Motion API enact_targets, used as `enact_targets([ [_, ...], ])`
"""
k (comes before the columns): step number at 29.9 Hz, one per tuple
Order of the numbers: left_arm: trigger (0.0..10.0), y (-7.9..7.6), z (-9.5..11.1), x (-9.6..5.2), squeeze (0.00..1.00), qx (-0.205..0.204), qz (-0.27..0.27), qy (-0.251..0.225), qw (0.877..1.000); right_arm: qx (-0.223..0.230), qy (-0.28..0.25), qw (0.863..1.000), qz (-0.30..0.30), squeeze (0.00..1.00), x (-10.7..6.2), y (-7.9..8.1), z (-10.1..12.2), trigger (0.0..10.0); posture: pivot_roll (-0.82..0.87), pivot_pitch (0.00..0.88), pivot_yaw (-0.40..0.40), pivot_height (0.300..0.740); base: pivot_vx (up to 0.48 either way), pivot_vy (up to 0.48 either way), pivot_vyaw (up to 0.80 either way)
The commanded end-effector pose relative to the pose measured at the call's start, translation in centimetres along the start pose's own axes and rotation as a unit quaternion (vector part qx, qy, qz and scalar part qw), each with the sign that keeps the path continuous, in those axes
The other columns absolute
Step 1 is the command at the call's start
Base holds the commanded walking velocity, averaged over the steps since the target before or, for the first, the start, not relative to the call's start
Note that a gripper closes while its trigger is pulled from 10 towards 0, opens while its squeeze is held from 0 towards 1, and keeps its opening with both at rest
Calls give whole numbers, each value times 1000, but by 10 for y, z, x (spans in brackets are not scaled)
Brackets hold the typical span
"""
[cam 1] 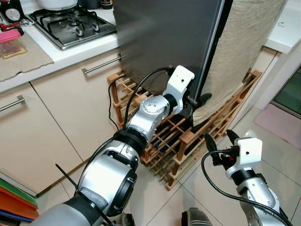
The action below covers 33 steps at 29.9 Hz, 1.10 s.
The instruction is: Restocking fridge
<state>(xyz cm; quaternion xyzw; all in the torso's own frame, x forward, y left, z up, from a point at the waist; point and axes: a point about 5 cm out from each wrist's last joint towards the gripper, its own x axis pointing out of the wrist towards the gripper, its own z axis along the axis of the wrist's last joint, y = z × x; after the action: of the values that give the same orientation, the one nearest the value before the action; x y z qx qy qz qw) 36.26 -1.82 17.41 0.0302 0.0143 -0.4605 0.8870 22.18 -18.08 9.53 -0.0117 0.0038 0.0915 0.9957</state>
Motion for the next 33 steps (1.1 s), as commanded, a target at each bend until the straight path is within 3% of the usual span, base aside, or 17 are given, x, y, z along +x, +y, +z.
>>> enact_targets([
  [1, 10000, -38, 13, 22, 0, -19, -63, -23, 998, 2, -3, 1000, 4, 114, 2, -1, 2, 10000, -234, 41, 65, 693, 0, 0, 0],
  [9, 10000, -47, 17, 28, 0, -19, -72, -27, 997, 0, -12, 1000, 1, 114, 7, -4, 6, 10000, -253, 41, 75, 693, 0, 0, 0],
  [17, 10000, -48, 25, 34, 0, -7, -59, -25, 998, -1, 5, 1000, 15, 122, -8, -3, -1, 10000, -274, 44, 91, 693, 0, 0, 0],
  [33, 10000, -45, 40, 40, 0, 13, -10, -31, 999, 3, 6, 1000, 20, 118, -12, 4, -4, 10000, -286, 52, 106, 693, 0, 0, 0],
])
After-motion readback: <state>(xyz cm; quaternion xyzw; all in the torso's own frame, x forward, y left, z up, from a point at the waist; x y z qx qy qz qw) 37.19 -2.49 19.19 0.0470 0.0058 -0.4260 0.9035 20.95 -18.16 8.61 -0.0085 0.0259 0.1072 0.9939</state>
